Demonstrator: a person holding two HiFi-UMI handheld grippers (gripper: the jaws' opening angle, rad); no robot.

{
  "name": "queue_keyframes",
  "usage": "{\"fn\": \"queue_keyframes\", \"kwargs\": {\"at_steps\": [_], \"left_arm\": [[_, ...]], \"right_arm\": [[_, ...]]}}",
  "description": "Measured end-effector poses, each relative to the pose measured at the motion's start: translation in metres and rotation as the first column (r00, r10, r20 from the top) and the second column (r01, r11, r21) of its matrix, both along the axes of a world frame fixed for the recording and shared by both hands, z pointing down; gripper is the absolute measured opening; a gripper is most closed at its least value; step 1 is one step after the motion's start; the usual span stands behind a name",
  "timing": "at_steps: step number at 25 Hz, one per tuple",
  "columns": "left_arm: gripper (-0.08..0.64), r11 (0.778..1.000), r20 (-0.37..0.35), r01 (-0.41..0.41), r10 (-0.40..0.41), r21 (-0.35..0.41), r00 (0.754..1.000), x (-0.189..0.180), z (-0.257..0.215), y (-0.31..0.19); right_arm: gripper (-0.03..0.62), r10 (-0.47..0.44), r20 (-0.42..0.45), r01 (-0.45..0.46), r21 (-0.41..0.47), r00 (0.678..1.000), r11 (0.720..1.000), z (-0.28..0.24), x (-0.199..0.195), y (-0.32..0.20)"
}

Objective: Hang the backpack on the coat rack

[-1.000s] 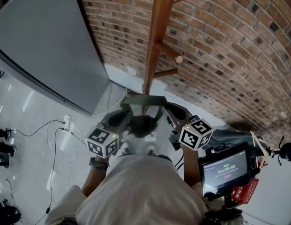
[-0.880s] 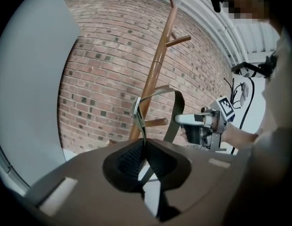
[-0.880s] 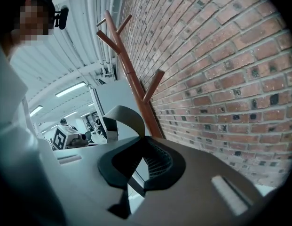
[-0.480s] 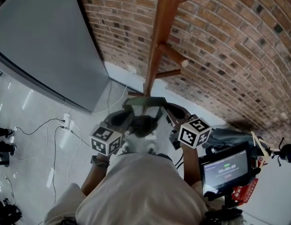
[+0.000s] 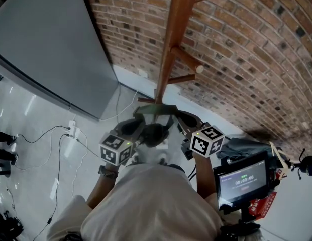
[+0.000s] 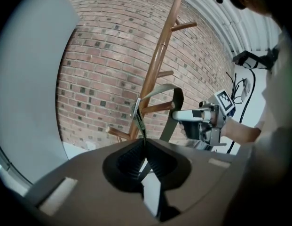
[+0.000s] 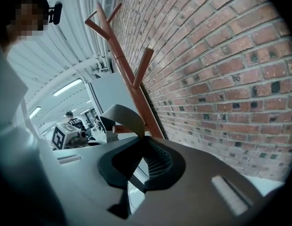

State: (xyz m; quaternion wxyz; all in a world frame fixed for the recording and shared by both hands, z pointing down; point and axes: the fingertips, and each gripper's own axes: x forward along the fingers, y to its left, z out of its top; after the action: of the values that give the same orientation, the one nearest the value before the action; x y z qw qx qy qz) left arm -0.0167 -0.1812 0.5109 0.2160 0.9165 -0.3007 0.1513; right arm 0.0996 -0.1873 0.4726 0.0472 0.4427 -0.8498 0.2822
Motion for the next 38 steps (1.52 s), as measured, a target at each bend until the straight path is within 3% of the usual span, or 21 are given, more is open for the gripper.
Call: {"fn": "queue_keyframes", "kwargs": {"at_steps": [38], "left_arm": [[0.015,0.999,0.046,-0.012,0.014,-0.046,0.999,0.006,0.032,-0.008]], "right_arm": [[0.008,-0.003,-0.009,0.002,-0.077,1.000,0.997,0.028,0.001,-0.008]]}}
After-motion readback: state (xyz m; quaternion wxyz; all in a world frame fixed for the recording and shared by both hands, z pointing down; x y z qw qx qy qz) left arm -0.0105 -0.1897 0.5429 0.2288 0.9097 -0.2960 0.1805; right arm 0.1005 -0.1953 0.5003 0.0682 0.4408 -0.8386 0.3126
